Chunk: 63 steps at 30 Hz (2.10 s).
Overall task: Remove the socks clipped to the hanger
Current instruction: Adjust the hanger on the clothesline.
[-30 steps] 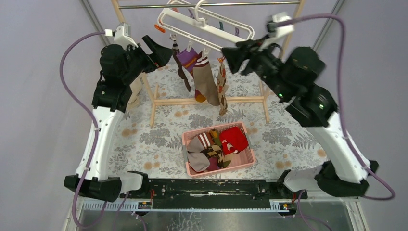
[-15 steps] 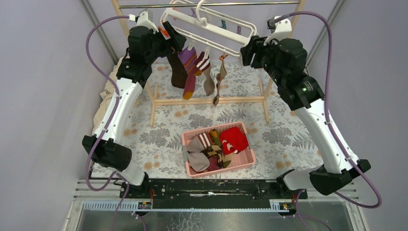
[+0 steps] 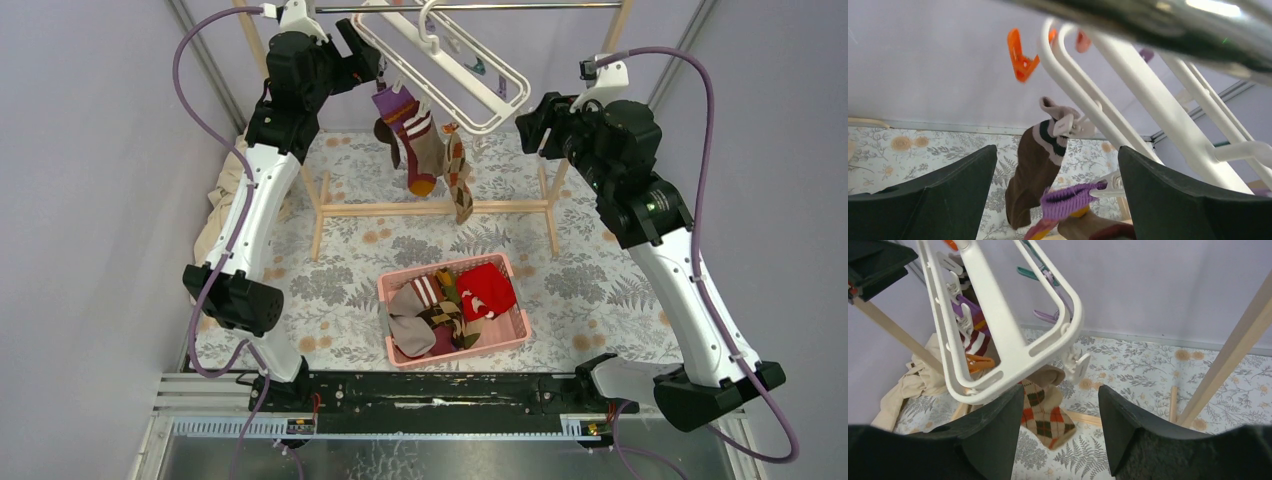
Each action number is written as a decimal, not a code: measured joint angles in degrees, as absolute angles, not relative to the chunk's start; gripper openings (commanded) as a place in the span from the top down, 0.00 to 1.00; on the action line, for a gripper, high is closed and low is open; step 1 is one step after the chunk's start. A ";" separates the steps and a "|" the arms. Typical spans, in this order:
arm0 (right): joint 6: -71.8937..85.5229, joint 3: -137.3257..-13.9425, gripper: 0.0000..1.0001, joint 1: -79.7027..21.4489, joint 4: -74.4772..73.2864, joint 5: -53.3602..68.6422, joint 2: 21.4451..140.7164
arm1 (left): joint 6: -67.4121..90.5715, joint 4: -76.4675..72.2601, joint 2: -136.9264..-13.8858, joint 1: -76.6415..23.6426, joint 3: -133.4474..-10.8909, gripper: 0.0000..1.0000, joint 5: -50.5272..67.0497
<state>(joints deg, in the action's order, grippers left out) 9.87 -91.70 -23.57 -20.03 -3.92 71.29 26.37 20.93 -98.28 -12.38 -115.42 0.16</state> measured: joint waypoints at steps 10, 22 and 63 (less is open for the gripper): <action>9.89 -88.07 0.36 -23.46 -20.27 -2.31 67.94 | 26.17 20.60 -100.99 -12.08 -118.26 0.01 -0.93; 9.91 -88.31 0.36 -23.33 -21.10 -2.31 68.64 | 26.92 21.06 -94.59 -12.08 -111.31 0.01 -0.86; 14.24 -78.11 0.34 -23.24 -22.24 0.16 59.94 | 27.49 24.27 -87.15 -18.28 -101.54 0.04 -1.76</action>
